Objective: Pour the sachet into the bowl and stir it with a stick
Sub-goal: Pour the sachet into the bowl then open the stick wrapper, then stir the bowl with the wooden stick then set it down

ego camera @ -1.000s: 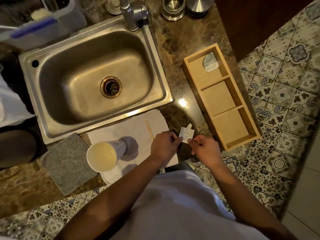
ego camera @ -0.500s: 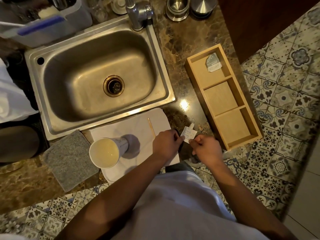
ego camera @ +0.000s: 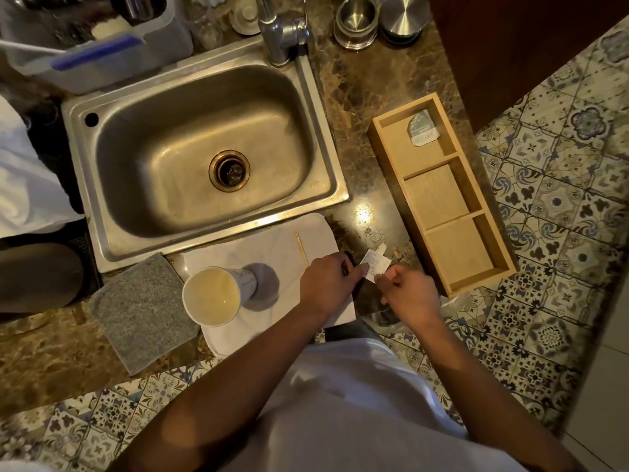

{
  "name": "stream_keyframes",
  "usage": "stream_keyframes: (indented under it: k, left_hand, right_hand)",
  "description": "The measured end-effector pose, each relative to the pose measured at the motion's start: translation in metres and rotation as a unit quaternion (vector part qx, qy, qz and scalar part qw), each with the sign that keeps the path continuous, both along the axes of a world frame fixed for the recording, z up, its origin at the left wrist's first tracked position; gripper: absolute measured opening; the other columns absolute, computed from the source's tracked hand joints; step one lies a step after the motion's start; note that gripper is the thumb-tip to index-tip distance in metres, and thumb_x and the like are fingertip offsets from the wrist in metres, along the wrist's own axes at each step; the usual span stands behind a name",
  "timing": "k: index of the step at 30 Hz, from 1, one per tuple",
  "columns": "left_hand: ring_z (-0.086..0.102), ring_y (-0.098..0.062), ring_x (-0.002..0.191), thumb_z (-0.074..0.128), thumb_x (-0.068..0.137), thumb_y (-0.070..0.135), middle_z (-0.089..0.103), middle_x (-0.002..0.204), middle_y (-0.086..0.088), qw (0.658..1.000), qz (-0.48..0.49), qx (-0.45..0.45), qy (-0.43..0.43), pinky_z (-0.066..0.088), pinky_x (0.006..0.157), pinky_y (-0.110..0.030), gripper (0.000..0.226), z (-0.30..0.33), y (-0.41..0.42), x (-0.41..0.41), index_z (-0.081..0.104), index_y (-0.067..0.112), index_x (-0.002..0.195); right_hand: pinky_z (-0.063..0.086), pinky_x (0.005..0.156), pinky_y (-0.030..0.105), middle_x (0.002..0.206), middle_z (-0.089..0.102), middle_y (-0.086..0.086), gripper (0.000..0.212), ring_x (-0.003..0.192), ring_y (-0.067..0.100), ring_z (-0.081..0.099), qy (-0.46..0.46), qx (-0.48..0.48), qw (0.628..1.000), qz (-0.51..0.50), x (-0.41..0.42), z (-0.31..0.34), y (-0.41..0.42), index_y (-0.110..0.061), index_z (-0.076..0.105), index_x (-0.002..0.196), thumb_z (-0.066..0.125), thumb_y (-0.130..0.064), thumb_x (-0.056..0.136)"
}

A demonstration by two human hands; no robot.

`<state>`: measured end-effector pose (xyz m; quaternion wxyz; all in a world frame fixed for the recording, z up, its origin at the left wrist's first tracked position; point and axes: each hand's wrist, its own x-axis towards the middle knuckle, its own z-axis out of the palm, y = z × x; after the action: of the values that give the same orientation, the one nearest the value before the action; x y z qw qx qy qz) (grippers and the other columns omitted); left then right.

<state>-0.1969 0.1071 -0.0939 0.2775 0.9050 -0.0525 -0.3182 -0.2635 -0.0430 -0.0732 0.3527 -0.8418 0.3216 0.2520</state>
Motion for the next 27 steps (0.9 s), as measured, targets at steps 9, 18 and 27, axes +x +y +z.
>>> stream_keyframes:
  k: [9, 18, 27]
  left_hand:
    - [0.062, -0.014, 0.068, 0.06, 0.094, 0.05, 0.068, 0.074, 0.006, 0.997, 0.034, -0.051, -0.043, 0.045, 0.062, -0.029, 0.029, 0.013, 0.021, -0.004, 0.064, 0.025, 0.079]
    - [0.065, -0.015, 0.057, 0.052, 0.097, 0.055, 0.066, 0.061, 0.003, 0.98, 0.132, -0.147, 0.016, 0.058, 0.066, -0.043, 0.04, 0.05, 0.056, -0.019, 0.06, 0.023, 0.075]
    - [0.062, -0.019, 0.046, 0.05, 0.104, 0.043, 0.064, 0.055, -0.002, 0.945, 0.219, -0.24, -0.04, 0.054, 0.056, -0.034, 0.038, 0.12, 0.111, -0.037, 0.067, 0.014, 0.086]
  right_hand:
    - [0.048, 0.06, 0.025, 0.064, 0.071, -0.006, 0.021, 0.063, 0.007, 0.068, -0.032, 0.019, 0.999, -0.014, 0.006, 0.015, 0.004, -0.023, 0.065, 0.08, 0.063, -0.038, 0.095]
    - [0.059, 0.071, 0.033, 0.063, 0.07, -0.008, 0.02, 0.064, 0.005, 0.067, -0.08, -0.029, 0.995, 0.058, 0.028, 0.022, 0.022, -0.027, 0.064, 0.079, 0.059, -0.036, 0.096]
    - [0.059, 0.082, 0.037, 0.081, 0.074, -0.008, 0.026, 0.076, 0.01, 0.068, -0.076, -0.037, 0.987, 0.137, 0.056, 0.031, 0.064, -0.026, 0.07, 0.091, 0.059, -0.05, 0.092]
